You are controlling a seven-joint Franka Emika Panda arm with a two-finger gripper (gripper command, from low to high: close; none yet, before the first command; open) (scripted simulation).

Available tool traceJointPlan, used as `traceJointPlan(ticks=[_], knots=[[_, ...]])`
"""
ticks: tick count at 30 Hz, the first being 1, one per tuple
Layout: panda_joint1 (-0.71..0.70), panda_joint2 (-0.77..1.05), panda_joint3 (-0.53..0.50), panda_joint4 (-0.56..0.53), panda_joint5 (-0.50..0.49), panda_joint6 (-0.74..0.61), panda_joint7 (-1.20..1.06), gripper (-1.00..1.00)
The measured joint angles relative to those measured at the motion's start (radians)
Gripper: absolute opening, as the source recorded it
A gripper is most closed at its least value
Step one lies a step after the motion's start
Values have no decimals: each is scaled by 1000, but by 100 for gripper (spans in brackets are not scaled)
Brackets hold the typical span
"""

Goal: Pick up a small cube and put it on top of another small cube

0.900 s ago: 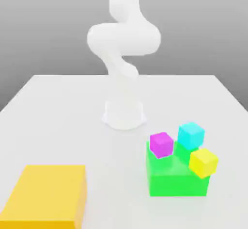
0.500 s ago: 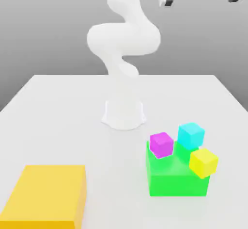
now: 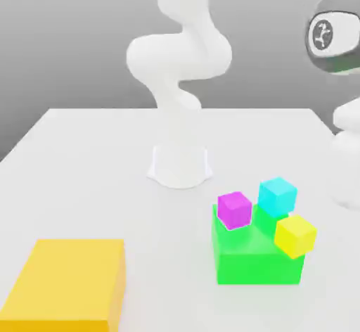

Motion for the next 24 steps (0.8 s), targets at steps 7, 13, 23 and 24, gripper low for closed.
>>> traceJointPlan(ticks=[7,13,23,24], knots=[[118,258,-16,64,-71,44,100,0],[146,387,-44,95,-104,132,126,-100],[111,226,-7,33,-58,34,61,-100],[97,191,4,5,-49,27,28,-100]])
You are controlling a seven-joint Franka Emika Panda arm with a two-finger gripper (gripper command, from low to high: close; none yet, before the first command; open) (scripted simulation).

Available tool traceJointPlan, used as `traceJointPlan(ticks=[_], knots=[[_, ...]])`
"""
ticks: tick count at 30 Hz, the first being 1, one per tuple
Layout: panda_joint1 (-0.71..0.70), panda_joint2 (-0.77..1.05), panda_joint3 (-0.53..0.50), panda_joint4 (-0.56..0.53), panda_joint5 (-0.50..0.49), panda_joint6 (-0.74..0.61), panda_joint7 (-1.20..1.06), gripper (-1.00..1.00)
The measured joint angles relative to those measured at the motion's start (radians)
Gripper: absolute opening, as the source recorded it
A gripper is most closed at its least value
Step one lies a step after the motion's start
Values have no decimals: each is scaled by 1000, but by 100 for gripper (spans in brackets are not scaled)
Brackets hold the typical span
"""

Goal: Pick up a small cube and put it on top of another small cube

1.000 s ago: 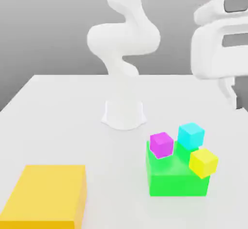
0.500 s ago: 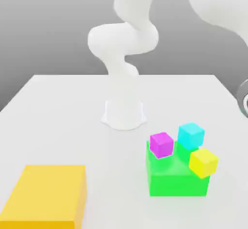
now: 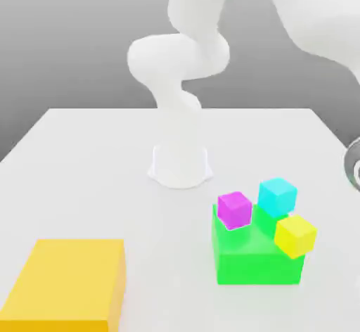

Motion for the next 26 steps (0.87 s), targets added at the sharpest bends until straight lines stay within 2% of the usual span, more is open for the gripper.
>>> traceJointPlan(ticks=[9,17,22,23,26], knots=[[-110,-332,65,-273,120,-49,-363,-100],[-110,-633,29,-516,225,-97,-695,-100],[-116,-547,29,-589,192,59,-710,-100],[-117,-528,29,-595,184,83,-706,100],[-117,-528,29,-595,185,83,-706,100]])
